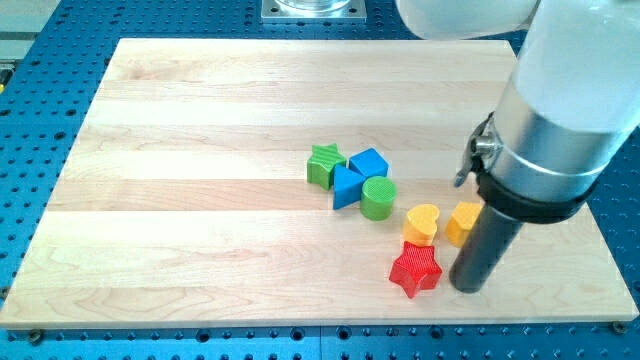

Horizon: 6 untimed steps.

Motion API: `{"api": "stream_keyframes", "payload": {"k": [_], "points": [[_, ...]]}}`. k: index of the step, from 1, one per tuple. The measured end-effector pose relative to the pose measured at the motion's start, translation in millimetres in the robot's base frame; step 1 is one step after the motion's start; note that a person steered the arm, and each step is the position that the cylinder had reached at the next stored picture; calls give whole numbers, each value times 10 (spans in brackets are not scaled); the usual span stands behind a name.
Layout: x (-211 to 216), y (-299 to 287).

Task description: Push the heart to the right of the green circle

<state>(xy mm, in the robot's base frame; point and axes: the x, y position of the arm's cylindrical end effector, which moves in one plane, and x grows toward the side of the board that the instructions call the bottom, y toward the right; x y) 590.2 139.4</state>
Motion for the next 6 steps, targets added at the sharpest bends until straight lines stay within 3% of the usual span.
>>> {"api": "stream_keyframes", "payload": {"k": [3, 4, 6], "points": [[-640, -519], [-871, -186], [-699, -268]]}}
